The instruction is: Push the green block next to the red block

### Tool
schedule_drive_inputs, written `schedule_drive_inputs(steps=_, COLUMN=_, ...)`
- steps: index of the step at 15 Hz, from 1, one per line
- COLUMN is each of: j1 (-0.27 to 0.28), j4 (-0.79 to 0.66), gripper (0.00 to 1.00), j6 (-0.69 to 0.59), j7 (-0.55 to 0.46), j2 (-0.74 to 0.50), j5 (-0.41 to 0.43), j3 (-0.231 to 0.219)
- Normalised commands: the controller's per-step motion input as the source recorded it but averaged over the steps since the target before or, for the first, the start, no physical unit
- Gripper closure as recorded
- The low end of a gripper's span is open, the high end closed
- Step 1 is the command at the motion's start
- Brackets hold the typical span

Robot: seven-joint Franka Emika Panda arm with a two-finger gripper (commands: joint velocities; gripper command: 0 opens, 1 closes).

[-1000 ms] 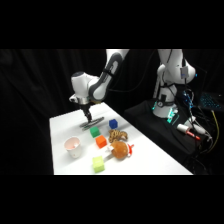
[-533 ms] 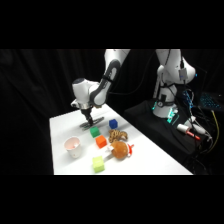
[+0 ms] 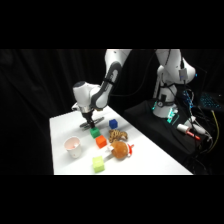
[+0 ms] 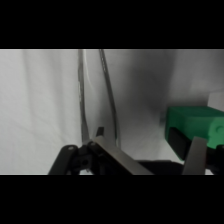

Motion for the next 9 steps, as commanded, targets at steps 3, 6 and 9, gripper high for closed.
schedule_drive_inputs(steps=3, j1=0.054, j4=-0.2, gripper=0.0, j6=0.16, j7=-0.02, j2=-0.15, j5=0.086, j3=0.055)
schedule_drive_inputs(steps=6, j1=0.079, j4=-0.26, gripper=0.0, j6=0.18, j7=-0.01, j2=-0.19, j5=0.061, j3=0.034)
schedule_drive_inputs(steps=9, j1=0.07, j4=-0.27, gripper=0.0, j6=0.17, j7=0.0, j2=-0.22, j5=0.063, j3=0.034)
